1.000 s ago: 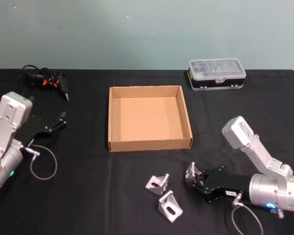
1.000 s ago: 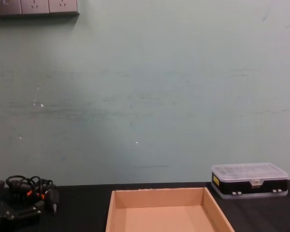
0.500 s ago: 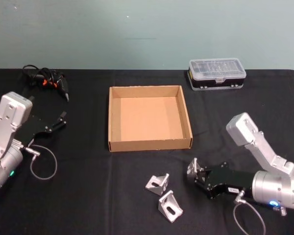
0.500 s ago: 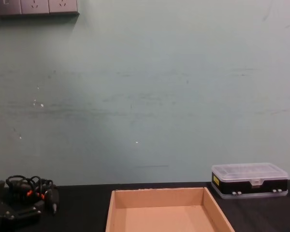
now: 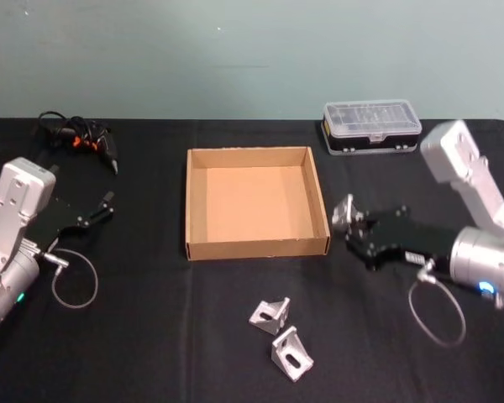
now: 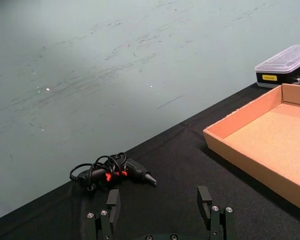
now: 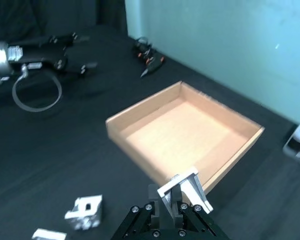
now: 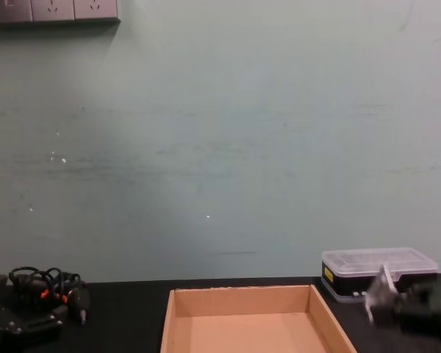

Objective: Use one hand to pick up the angle iron from the table and place it into the box.

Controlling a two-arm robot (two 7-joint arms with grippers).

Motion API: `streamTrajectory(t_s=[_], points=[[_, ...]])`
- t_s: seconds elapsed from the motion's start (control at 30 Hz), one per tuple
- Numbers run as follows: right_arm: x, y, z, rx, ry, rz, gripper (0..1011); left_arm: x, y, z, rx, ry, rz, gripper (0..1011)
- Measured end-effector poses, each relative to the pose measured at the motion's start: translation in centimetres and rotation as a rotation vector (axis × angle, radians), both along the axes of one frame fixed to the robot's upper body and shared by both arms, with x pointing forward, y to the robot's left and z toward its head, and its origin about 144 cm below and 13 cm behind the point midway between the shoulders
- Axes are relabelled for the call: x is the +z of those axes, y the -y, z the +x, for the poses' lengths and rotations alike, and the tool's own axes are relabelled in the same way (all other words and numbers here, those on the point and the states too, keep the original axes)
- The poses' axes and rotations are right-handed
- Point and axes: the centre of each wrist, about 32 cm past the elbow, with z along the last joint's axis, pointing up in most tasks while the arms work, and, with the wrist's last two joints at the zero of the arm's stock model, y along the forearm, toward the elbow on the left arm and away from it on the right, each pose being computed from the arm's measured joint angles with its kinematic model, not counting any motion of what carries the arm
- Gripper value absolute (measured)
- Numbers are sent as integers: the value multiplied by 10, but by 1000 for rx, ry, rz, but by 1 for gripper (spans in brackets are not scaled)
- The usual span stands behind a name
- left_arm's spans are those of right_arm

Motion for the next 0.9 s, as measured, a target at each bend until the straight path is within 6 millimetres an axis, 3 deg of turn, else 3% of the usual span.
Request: streamTrajectory(t_s=[0.27, 0.5, 0.9], points=[[7, -14, 39, 9, 40, 22, 147, 0, 0, 0, 0, 0, 0, 1011], [-5, -35, 81, 28, 4, 39, 147, 0, 0, 0, 0, 0, 0, 1011], [-28, -55, 117, 36, -76, 14, 147, 0, 0, 0, 0, 0, 0, 1011]])
